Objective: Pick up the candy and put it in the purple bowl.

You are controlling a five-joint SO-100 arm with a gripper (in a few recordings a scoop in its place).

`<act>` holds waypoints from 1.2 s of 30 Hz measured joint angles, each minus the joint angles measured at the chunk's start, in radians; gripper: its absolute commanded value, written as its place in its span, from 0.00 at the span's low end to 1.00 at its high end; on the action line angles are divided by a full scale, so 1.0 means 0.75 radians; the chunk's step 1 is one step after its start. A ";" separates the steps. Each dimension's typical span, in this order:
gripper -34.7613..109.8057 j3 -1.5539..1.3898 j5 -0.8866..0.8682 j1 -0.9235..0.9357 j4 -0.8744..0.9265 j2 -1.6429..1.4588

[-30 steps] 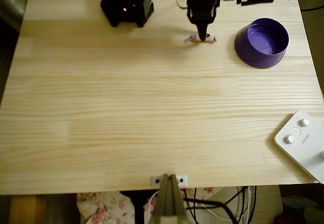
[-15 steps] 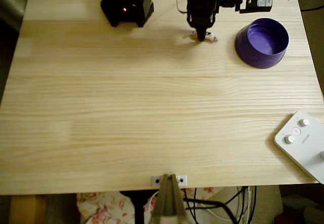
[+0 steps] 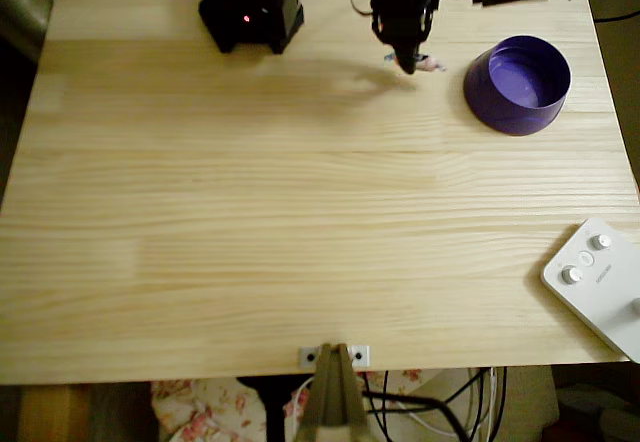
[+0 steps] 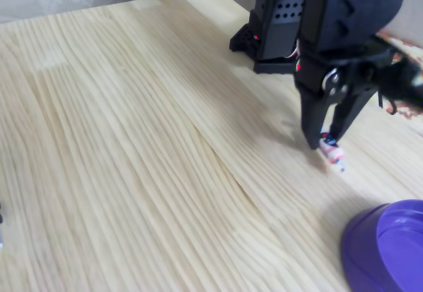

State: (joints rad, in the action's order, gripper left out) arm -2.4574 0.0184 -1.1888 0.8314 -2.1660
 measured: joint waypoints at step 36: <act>0.24 0.172 0.104 -0.041 -0.781 0.151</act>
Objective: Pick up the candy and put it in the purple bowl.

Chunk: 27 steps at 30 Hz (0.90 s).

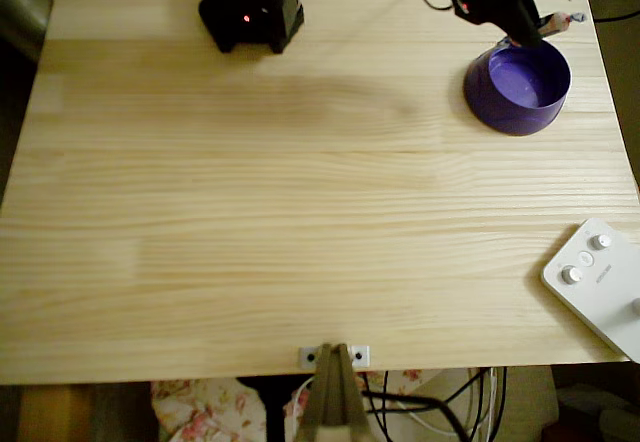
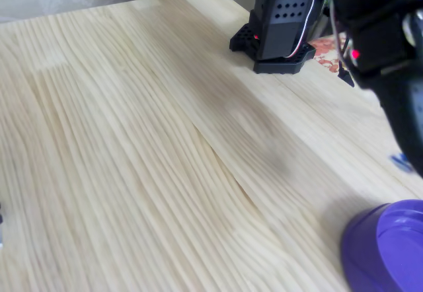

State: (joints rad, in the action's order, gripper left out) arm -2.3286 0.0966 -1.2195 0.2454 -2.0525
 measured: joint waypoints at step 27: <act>0.30 0.205 -0.125 -0.055 -0.010 0.327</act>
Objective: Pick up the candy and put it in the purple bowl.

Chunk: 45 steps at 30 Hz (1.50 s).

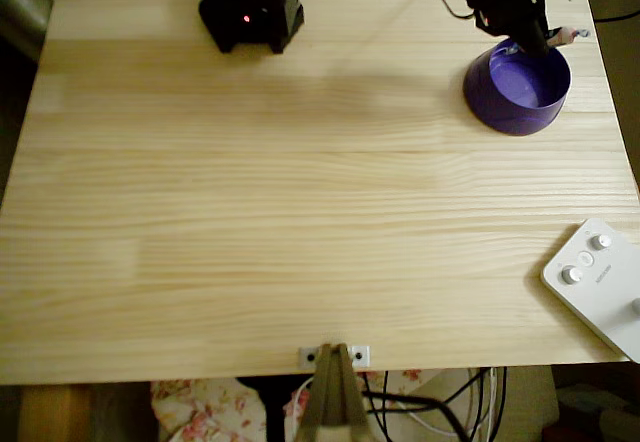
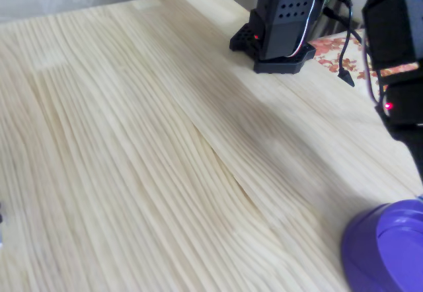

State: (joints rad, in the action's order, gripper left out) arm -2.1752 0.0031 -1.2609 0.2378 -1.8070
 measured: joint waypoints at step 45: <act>0.24 -0.413 -0.278 0.485 0.481 -0.650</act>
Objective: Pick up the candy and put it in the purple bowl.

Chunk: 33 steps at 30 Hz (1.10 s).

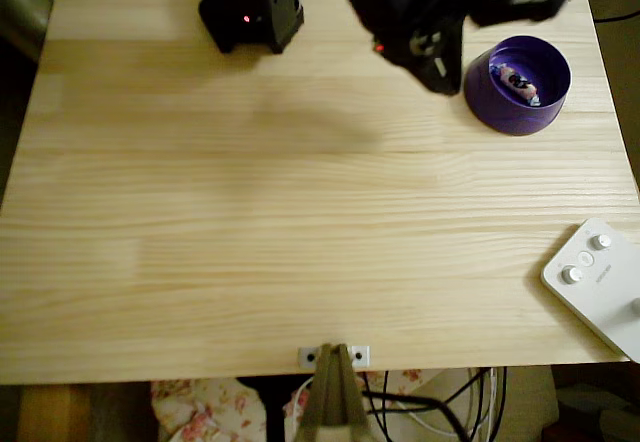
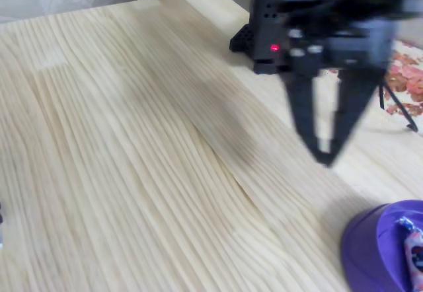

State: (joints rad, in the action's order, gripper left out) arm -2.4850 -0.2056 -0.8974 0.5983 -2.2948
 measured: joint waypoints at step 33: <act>0.24 -0.722 0.082 0.957 0.550 -1.295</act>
State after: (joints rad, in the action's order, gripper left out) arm -3.0265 -0.1442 -0.1795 1.0109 -3.2658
